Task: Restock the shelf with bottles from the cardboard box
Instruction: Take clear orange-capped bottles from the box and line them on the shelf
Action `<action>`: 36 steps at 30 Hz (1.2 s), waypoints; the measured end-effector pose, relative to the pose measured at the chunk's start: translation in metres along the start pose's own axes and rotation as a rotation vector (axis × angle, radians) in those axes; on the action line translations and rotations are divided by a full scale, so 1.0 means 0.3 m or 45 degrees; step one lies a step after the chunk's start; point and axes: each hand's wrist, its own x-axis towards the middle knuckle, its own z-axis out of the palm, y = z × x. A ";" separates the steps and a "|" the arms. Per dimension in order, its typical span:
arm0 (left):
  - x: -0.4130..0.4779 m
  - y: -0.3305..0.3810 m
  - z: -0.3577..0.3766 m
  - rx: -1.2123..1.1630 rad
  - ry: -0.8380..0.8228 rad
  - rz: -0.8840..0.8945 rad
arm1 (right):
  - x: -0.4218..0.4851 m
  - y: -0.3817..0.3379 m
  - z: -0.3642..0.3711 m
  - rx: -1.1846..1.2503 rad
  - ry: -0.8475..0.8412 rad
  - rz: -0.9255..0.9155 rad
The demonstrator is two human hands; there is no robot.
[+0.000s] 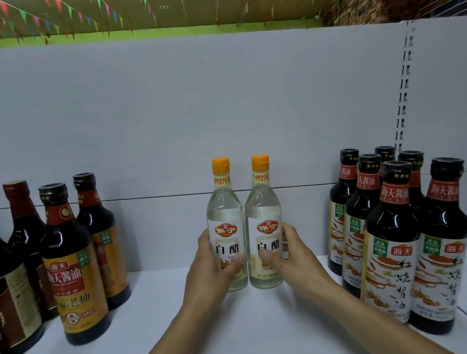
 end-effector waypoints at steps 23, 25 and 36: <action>-0.023 0.073 -0.035 0.170 0.104 -0.053 | -0.017 -0.068 -0.014 -0.418 0.044 -0.007; -0.036 0.095 -0.044 0.203 0.134 -0.041 | -0.034 -0.109 -0.038 -0.543 0.081 -0.060; -0.249 0.285 -0.054 0.287 0.453 0.154 | -0.148 -0.260 -0.058 -0.482 0.156 -0.603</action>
